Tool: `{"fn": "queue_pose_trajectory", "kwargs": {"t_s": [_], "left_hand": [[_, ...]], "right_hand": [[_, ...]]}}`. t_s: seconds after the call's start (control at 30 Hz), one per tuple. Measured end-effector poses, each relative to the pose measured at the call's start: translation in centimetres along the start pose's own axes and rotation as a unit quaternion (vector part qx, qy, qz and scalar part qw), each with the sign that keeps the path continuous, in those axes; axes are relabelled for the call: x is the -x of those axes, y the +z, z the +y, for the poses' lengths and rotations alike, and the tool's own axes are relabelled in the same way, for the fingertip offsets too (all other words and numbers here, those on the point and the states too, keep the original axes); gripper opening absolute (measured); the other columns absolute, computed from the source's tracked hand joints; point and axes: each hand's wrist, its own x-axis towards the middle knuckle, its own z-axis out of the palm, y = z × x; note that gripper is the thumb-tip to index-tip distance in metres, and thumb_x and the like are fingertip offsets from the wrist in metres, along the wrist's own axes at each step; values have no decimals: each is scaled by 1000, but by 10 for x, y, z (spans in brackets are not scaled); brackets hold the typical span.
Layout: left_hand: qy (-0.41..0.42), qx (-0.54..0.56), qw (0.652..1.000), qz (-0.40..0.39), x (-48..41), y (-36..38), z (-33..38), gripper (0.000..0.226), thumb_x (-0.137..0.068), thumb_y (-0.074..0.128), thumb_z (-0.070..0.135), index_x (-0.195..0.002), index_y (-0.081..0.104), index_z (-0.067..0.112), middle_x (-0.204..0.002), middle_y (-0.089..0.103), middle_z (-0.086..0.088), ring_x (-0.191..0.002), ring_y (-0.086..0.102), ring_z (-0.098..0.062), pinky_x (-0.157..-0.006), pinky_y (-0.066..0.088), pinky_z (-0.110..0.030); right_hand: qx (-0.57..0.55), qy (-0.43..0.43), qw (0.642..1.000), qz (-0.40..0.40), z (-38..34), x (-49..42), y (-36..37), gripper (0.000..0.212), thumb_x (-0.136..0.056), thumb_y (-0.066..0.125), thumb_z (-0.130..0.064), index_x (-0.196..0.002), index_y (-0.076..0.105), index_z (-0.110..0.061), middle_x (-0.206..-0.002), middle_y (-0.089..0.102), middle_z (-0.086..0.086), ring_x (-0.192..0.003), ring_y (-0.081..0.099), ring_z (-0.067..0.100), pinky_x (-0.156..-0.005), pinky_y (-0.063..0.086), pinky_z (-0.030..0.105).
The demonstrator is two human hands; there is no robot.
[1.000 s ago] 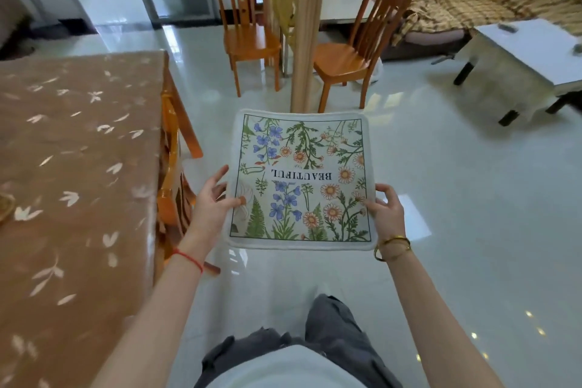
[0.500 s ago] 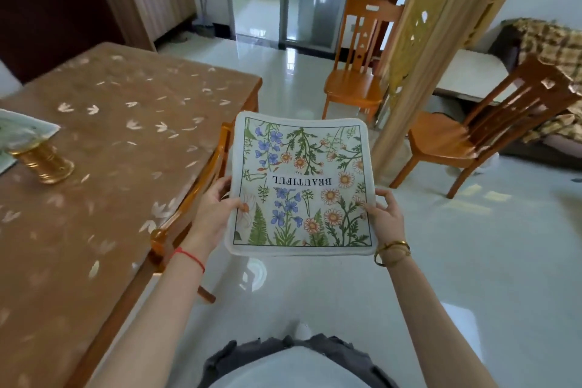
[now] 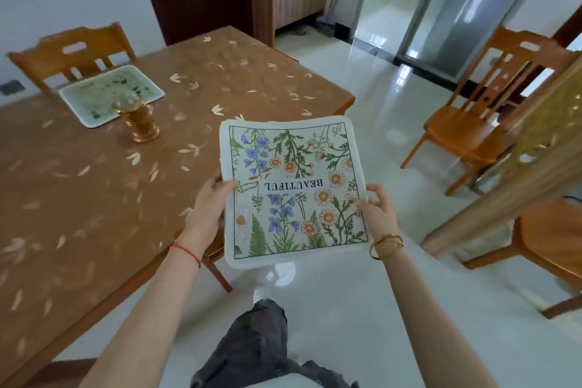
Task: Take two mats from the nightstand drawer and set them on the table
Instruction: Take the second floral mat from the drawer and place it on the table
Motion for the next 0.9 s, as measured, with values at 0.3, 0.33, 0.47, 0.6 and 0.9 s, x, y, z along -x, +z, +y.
{"fn": "queue_pose_trajectory", "kwargs": {"t_s": [0.3, 0.33, 0.47, 0.6, 0.9], "left_hand": [[1, 36, 997, 68, -87, -53, 33, 12, -99, 58, 17, -108, 66, 18, -89, 79, 1, -78, 77, -14, -62, 61, -31], [0, 44, 996, 81, -100, -61, 37, 12, -99, 57, 16, -106, 66, 19, -89, 79, 1, -77, 77, -14, -63, 61, -32], [-11, 89, 990, 113, -137, -89, 47, 16, -101, 53, 11, -114, 63, 11, -105, 74, -9, -87, 75, -20, -71, 62, -37], [-39, 140, 979, 140, -168, -114, 45, 30, -103, 49, 11, -131, 56, 3, -127, 66, -21, -114, 65, -37, -98, 51, -54], [-100, 286, 922, 240, -203, -131, 8, 33, -106, 41, 10, -136, 54, 11, -138, 60, -17, -120, 60, -35, -97, 49, -54]], "right_hand": [[70, -25, 990, -118, -39, -118, 120, 30, -87, 56, 0, -86, 56, -30, -87, 70, 9, -64, 67, 20, -55, 59, 32], [79, -23, 988, -131, -45, -132, 138, 28, -87, 56, 0, -88, 57, -28, -84, 68, 5, -61, 66, 15, -51, 56, 26], [74, -2, 983, -171, -64, -172, 195, 19, -86, 58, 3, -95, 58, -14, -82, 65, 7, -70, 63, 23, -58, 56, 28], [29, 59, 976, -207, -82, -200, 243, 23, -85, 61, 4, -104, 62, -8, -80, 65, 4, -67, 62, 16, -46, 52, 17], [27, 199, 929, -312, -69, -256, 323, 42, -85, 65, -15, -125, 59, -3, -132, 58, 17, -123, 53, 35, -109, 37, 53]]}}
